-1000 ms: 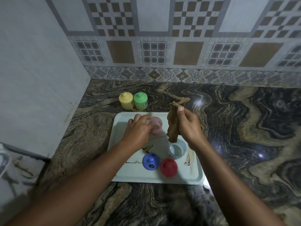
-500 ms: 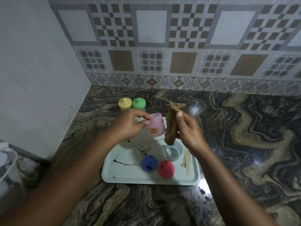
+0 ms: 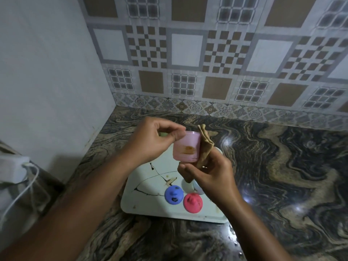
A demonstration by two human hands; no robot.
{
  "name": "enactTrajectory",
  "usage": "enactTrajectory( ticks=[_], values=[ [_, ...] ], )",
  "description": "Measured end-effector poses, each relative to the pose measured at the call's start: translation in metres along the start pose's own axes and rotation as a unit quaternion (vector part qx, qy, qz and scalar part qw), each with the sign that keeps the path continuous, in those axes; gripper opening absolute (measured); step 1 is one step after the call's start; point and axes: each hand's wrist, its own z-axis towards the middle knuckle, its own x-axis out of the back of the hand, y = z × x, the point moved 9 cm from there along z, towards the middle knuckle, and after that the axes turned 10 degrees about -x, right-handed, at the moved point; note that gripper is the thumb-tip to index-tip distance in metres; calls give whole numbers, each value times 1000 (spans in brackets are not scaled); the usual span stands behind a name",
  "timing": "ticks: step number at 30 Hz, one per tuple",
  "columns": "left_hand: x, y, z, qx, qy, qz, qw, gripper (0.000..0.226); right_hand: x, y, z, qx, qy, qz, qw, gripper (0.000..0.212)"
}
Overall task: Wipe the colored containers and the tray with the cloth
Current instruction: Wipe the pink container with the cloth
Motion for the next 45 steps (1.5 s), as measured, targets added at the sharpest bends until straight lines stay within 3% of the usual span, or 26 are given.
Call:
enactTrajectory(
  ticks=[9, 18, 21, 22, 24, 27, 31, 34, 36, 38, 40, 42, 45],
  values=[
    [0, 0, -14, 42, 49, -130, 989, 20, 7, -13, -8, 52, 28, -40, 997, 22],
    [1, 9, -13, 31, 53, -117, 991, 15, 11, -15, -12, 112, 85, -82, 987, 26],
    [0, 19, -10, -8, 45, -12, 999, 19, 4, -23, -19, 168, 111, -155, 967, 70],
    [-1, 25, -11, -23, 46, 11, 999, 18, 2, -26, -21, 182, 111, -167, 963, 73],
    [-3, 32, -12, -31, 59, -3, 998, 10, 7, -25, -23, 179, 122, -149, 965, 60],
    [-4, 19, -15, 24, 55, -99, 993, 35, 21, -10, -21, 126, 153, -56, 979, 50],
    [-6, 9, -14, 76, 49, -175, 980, 19, 17, -13, -21, 126, 151, -51, 979, 32],
    [-2, 21, -9, 16, 43, -28, 999, 11, 0, -30, -25, 181, 152, -160, 958, 59],
    [-5, 34, -9, -27, 34, 48, 998, 9, -5, -30, -29, 199, 151, -169, 953, 68],
    [-5, 38, -10, -20, 38, 13, 999, 16, 0, -29, -30, 203, 158, -146, 955, 57],
    [-5, 29, -11, 28, 38, -95, 994, 27, 13, -24, -27, 172, 177, -100, 964, 47],
    [-8, 19, -11, 61, 29, -174, 982, 22, 20, -13, -20, 136, 174, -58, 974, 47],
    [-5, 13, -7, 66, 47, -157, 984, 11, 15, -21, -22, 151, 179, -104, 967, 54]
  ],
)
